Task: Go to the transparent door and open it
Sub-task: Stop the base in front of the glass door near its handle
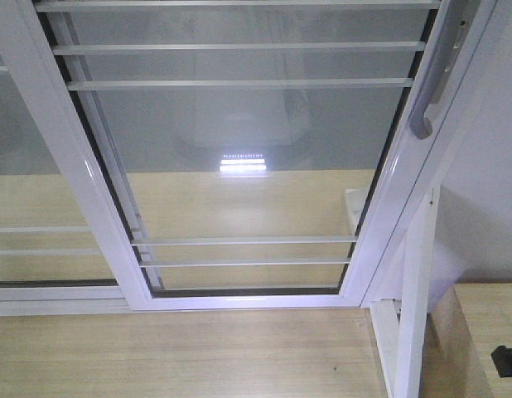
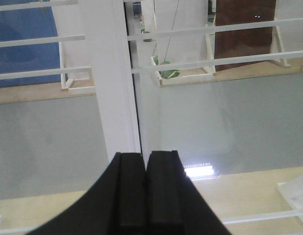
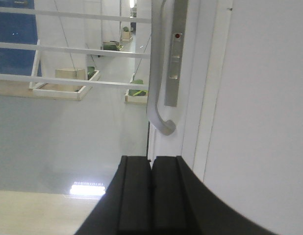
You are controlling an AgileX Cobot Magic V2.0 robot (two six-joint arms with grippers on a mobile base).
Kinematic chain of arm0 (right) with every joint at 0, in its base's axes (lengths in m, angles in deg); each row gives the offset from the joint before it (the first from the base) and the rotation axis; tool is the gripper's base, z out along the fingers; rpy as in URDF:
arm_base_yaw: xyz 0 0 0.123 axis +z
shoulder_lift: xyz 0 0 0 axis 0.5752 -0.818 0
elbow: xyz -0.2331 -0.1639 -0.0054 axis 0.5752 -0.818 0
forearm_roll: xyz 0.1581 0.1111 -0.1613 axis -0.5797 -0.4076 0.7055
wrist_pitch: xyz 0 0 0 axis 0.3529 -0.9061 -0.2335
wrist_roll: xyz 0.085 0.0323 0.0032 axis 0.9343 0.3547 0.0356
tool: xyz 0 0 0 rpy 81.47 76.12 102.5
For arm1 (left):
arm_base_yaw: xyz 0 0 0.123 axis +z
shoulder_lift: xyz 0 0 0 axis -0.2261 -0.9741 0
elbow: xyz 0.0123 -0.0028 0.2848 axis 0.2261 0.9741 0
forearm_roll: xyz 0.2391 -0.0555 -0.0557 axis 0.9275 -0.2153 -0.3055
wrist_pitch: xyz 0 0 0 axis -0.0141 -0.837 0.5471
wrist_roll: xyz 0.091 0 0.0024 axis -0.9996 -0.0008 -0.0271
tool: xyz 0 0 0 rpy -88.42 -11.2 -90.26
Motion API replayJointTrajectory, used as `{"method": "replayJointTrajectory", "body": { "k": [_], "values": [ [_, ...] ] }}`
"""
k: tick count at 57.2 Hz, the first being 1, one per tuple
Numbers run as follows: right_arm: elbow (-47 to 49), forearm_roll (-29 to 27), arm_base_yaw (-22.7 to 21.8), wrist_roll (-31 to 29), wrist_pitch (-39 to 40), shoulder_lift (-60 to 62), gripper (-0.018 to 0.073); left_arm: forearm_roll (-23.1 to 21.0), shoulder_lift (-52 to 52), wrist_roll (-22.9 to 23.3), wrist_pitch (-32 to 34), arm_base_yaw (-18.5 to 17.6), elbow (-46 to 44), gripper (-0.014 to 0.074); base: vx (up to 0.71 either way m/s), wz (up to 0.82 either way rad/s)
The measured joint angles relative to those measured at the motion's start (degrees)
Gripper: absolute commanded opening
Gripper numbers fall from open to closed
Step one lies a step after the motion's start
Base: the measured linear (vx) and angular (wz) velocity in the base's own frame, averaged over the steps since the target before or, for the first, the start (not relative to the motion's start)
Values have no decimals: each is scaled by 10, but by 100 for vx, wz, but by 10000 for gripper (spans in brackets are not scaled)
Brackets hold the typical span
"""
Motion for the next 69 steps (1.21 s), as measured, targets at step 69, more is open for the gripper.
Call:
{"method": "replayJointTrajectory", "body": {
  "k": [69],
  "values": [
    [-1,0,-1,0,7,-12,-1,0,0,0,-2,0,0,-3,0,0]
  ]
}}
